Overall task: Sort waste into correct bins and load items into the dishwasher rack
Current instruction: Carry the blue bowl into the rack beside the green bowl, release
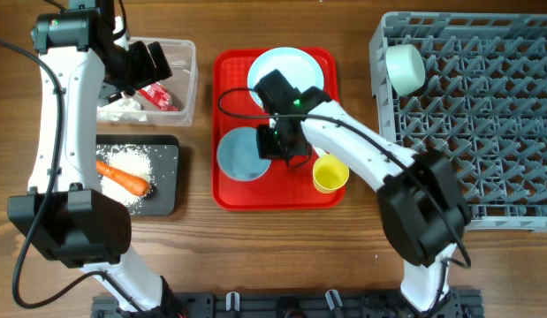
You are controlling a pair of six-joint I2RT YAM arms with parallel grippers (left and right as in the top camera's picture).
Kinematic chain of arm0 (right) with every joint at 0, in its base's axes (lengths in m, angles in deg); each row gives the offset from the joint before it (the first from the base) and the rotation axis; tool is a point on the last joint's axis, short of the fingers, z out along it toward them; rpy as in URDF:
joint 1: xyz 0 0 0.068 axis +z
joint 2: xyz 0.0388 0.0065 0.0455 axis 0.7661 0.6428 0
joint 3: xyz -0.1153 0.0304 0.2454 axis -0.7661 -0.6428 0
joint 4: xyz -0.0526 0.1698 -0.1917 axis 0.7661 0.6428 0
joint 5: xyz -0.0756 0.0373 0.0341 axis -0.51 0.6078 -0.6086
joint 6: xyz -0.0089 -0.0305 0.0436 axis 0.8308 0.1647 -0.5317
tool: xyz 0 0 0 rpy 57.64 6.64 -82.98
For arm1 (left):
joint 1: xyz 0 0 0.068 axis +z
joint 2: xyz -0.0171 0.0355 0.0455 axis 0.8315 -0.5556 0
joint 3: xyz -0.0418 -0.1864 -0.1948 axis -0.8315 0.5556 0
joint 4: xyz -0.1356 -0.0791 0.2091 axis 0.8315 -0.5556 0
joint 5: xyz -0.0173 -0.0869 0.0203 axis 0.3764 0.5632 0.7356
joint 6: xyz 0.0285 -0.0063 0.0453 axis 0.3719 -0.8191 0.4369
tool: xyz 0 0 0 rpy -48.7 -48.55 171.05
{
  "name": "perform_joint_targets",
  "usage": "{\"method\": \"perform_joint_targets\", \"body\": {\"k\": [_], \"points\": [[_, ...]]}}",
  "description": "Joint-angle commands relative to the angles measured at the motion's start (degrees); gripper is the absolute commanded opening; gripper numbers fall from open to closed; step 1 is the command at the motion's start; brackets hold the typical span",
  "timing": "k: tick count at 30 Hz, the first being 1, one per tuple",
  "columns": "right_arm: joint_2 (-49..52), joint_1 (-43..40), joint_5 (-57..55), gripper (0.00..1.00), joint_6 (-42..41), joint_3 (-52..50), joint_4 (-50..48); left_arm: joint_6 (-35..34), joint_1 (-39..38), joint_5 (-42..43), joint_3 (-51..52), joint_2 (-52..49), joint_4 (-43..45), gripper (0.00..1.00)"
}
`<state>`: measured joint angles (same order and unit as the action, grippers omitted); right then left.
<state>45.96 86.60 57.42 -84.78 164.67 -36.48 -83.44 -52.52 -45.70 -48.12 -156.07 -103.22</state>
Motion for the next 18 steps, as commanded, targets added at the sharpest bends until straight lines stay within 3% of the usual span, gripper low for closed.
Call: {"method": "perform_joint_targets", "body": {"k": [1, 11, 18], "points": [[-8.4, 0.1, -20.6, 0.04, 4.0, 7.8, 5.4, -0.7, 0.3, 0.1, 0.3, 0.1, 0.0, 1.0], [-15.5, -6.7, -61.9, 0.04, -1.9, 9.2, 22.8, -0.7, 0.3, 0.1, 0.3, 0.1, 0.0, 1.0], [-15.2, -16.3, -74.3, 0.04, -1.9, 4.3, 25.6, -0.7, 0.3, 0.1, 0.3, 0.1, 0.0, 1.0]]}}
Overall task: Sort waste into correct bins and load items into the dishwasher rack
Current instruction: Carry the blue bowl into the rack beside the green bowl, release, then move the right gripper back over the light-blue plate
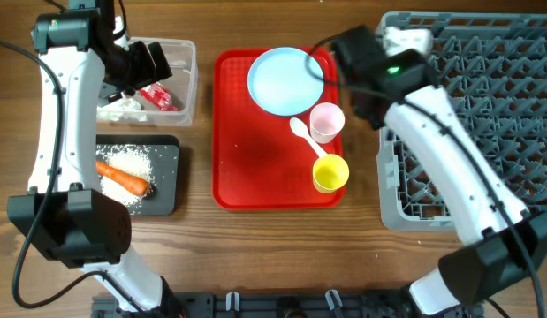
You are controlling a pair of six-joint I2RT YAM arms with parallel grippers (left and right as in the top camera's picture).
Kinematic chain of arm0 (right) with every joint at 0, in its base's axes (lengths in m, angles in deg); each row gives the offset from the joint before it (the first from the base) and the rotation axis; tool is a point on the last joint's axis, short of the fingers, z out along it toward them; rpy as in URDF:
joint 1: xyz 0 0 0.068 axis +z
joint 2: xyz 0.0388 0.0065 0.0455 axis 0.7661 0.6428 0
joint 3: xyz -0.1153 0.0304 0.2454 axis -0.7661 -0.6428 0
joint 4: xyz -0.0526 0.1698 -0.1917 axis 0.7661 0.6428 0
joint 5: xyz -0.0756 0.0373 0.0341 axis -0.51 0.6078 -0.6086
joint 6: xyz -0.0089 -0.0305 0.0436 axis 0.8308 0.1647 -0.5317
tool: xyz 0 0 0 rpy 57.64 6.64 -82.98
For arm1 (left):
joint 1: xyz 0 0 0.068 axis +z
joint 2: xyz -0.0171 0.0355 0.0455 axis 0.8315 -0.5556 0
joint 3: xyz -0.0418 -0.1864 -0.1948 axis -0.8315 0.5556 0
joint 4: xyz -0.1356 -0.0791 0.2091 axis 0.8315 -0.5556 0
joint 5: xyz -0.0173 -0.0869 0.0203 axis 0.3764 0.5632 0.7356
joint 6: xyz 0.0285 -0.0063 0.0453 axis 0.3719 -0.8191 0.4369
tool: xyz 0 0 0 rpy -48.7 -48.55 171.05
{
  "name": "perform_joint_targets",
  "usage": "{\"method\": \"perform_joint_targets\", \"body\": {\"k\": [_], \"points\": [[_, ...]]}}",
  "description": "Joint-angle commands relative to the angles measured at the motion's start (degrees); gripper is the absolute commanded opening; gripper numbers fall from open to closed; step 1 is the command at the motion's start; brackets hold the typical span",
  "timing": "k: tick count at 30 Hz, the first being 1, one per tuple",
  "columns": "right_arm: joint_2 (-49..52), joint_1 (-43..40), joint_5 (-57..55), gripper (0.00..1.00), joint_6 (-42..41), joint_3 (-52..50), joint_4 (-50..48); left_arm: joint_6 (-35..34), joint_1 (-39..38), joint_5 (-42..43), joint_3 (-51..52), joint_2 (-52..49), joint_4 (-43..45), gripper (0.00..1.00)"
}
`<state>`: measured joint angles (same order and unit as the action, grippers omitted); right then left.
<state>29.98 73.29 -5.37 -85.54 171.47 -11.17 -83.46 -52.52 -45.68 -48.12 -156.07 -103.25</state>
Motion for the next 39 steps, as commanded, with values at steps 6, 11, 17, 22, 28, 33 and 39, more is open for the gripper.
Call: {"method": "perform_joint_targets", "body": {"k": [6, 11, 17, 22, 28, 33, 39], "points": [[0.8, -8.7, -16.1, 0.04, 2.5, -7.6, -2.1, -0.7, 0.3, 0.0, 0.3, 0.1, 0.0, 1.0], [0.8, -9.7, -15.8, 0.04, 15.0, -11.6, -10.2, -0.7, 0.3, 0.0, 0.3, 0.1, 0.0, 1.0], [1.2, -9.7, -16.1, 0.04, 33.2, -18.2, -23.3, -0.7, 0.3, 0.0, 0.3, 0.1, 0.0, 1.0], [2.2, -9.7, -17.9, 0.04, 35.4, -20.5, -25.7, -0.7, 0.3, 0.0, 0.3, 0.1, 0.0, 1.0], [4.3, -9.6, -17.6, 0.04, 35.5, -20.5, -26.5, -0.7, 0.3, 0.0, 0.3, 0.1, 0.0, 1.0], [5.3, -9.2, -16.8, 0.04, 35.8, -20.5, -26.7, -0.7, 0.3, 0.0, 0.3, 0.1, 0.0, 1.0], [5.3, -6.3, -16.6, 0.04, 36.3, -20.5, -26.6, -0.7, 0.3, 0.0, 0.3, 0.1, 0.0, 1.0]]}}
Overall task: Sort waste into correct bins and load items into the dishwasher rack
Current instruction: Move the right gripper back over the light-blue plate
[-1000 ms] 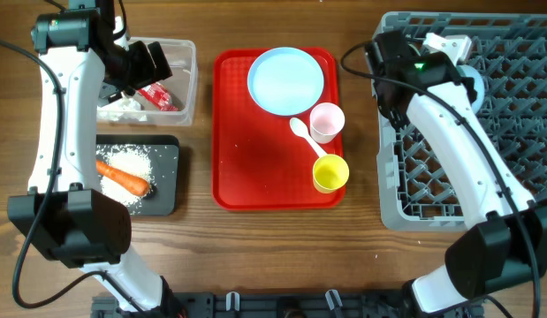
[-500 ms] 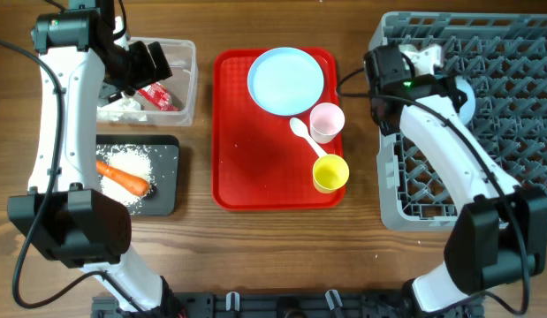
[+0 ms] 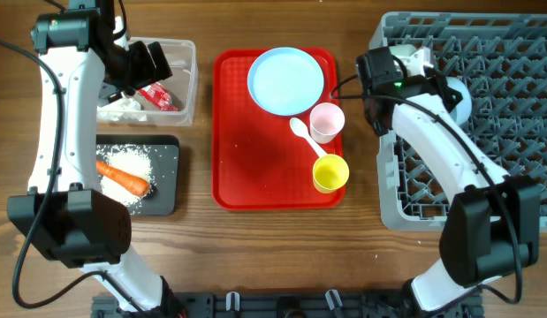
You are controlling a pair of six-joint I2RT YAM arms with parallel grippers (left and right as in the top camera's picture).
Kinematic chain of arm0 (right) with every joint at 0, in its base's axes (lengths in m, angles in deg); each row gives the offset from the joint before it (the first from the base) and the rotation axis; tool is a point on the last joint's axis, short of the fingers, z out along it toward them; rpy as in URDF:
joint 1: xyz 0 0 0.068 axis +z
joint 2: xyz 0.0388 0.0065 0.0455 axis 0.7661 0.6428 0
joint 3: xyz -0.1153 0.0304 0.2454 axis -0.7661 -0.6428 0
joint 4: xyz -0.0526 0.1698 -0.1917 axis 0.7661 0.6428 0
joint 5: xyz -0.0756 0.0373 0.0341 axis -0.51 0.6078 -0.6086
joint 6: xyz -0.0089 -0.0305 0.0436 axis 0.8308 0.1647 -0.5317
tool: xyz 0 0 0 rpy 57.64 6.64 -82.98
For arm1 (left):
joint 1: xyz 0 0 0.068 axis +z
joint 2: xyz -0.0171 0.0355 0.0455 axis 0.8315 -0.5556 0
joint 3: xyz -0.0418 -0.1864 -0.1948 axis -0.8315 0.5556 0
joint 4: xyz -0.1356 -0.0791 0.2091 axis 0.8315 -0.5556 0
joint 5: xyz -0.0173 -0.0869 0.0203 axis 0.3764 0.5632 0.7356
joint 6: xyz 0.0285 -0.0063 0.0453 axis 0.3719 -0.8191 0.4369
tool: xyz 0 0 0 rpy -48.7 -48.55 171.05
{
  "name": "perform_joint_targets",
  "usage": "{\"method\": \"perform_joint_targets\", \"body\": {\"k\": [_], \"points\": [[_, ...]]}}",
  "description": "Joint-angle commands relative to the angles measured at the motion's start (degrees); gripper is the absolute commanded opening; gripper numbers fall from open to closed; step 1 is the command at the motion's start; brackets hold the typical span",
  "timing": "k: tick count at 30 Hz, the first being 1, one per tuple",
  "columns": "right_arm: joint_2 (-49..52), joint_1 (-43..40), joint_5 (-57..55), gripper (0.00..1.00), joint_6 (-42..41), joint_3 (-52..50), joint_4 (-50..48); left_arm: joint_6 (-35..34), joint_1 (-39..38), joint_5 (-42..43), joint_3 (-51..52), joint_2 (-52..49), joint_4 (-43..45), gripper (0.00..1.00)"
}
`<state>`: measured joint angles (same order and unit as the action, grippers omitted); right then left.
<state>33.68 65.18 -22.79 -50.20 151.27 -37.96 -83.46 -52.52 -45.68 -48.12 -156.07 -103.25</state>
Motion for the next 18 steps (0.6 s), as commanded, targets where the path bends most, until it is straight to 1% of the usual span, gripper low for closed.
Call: {"method": "perform_joint_targets", "body": {"k": [1, 3, 5, 7, 8, 9, 10, 11, 12, 18], "points": [[1.6, 2.4, 0.9, 0.04, 1.0, -0.3, 0.2, -0.7, 0.3, 0.0, 0.3, 0.1, 0.0, 1.0], [1.6, 3.5, 1.7, 0.04, 1.2, -0.3, 0.2, -0.7, 0.3, 0.0, 0.3, 0.1, 0.0, 1.0], [1.6, 4.9, 5.0, 0.06, 3.1, -0.3, 0.2, -0.7, 0.3, 0.0, 0.3, 0.1, 0.0, 1.0], [1.6, 6.2, 8.3, 0.15, 5.0, -0.3, 0.6, -0.7, 0.3, 0.0, 0.3, 0.1, 0.0, 1.0], [1.6, 6.8, 9.7, 0.23, 5.3, -0.3, 0.8, -0.7, 0.3, 0.0, 0.3, 0.1, 0.0, 1.0], [1.6, 7.1, 10.1, 0.28, 5.2, -0.3, 1.0, -0.7, 0.3, 0.0, 0.3, 0.1, 0.0, 1.0], [1.6, 7.5, 10.7, 0.47, 5.2, -0.3, 1.5, -0.7, 0.3, 0.0, 0.3, 0.1, 0.0, 1.0], [1.6, 7.9, 11.1, 0.69, 4.9, -0.3, 2.0, -0.7, 0.3, 0.0, 0.3, 0.1, 0.0, 1.0], [1.6, 8.1, 11.3, 1.0, 4.4, -0.3, 2.6, -0.7, 0.3, 0.0, 0.3, 0.1, 0.0, 1.0], [1.6, 8.2, 15.2, 1.0, -1.0, -0.3, 5.9, -0.7, 0.3, 0.0, 0.3, 0.1, 0.0, 1.0]]}}
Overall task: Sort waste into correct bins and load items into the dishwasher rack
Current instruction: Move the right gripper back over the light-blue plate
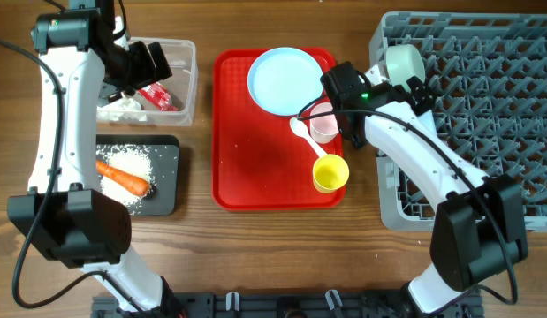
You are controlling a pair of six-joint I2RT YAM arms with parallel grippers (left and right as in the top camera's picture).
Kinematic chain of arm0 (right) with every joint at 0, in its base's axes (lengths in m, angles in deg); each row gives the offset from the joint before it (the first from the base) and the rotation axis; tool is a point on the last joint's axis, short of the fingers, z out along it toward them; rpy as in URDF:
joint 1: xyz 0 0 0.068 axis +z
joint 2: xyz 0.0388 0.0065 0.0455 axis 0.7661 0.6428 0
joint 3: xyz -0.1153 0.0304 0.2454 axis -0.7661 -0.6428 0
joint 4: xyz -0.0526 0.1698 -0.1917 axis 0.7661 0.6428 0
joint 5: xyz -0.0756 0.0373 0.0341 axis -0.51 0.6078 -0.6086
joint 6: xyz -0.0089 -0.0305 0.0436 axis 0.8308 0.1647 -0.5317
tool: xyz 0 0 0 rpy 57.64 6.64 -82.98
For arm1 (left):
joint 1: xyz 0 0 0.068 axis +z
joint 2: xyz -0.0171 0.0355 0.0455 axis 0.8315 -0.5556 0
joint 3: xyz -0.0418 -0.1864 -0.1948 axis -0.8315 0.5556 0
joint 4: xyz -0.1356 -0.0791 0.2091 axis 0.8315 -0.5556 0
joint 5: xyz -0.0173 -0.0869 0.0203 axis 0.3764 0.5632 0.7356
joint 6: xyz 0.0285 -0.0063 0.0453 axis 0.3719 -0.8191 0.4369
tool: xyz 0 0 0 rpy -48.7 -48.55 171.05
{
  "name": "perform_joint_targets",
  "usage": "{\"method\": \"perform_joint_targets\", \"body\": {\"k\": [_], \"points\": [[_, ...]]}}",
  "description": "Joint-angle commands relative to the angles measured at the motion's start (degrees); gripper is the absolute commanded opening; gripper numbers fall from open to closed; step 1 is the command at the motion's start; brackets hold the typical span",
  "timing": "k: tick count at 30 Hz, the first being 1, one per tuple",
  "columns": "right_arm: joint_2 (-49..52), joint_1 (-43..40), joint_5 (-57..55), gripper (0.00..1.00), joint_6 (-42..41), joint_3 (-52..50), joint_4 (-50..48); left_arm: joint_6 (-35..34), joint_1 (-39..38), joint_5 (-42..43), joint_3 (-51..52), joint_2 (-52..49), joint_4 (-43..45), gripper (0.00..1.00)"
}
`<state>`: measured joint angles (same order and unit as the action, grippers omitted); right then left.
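On the red tray (255,168) lie a light blue plate (284,79), a pink cup (324,125), a white spoon (300,131) and a yellow cup (330,173). My right gripper (337,104) hangs over the tray's right edge, right at the pink cup's rim; its fingers are hidden under the wrist. A pale bowl (403,64) sits at the far left corner of the grey dishwasher rack (485,177). My left gripper (148,64) hovers over the clear bin (186,88), which holds a red wrapper (158,95) and white tissue (123,108). Whether it is open is not visible.
A black board (167,177) at the left carries a carrot (123,179) and a heap of white rice (132,159). Bare wood shows between the tray and the rack and along the table's front edge.
My right gripper has moved left from the rack's left edge to the pink cup on the tray. The pale bowl in the rack's corner shows fully again. The left arm is unchanged.
My right gripper was down at a blue bowl on the tray's lower left. Then the bowl was gone from the tray and the arm stood over the rack's far left corner. Later it was at the rack's left edge, and now it is back at the tray.
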<state>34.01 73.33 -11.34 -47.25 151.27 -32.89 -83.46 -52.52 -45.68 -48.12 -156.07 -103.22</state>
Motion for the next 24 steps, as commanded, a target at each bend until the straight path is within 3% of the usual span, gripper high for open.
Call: {"method": "perform_joint_targets", "body": {"k": [1, 6, 14, 16, 20, 22, 24], "points": [[1.2, 0.0, 4.6, 1.0, -5.1, -0.3, 0.9, -0.7, 0.3, 0.0, 0.3, 0.1, 0.0, 1.0], [0.4, 0.0, 7.5, 1.0, -8.4, 1.6, 0.6, -0.7, 0.3, 0.0, 0.3, 0.1, 0.0, 1.0], [-4.3, 0.1, 24.3, 1.0, -8.2, 11.3, 0.4, -0.7, 0.3, 0.0, 0.3, 0.1, 0.0, 1.0], [-5.5, 0.1, 33.4, 1.0, -8.2, 13.6, -0.7, -0.7, 0.3, 0.0, 0.3, 0.1, 0.0, 1.0], [-7.9, 0.1, 70.0, 1.0, -8.0, 14.9, -5.0, -0.7, 0.3, 0.0, 0.3, 0.1, 0.0, 1.0], [-7.9, 0.1, 80.0, 1.0, -8.0, 14.9, -7.0, -0.7, 0.3, 0.0, 0.3, 0.1, 0.0, 1.0], [-7.8, 0.1, 81.0, 1.0, -8.2, 14.9, -8.6, -0.7, 0.3, 0.0, 0.3, 0.1, 0.0, 1.0]]}}
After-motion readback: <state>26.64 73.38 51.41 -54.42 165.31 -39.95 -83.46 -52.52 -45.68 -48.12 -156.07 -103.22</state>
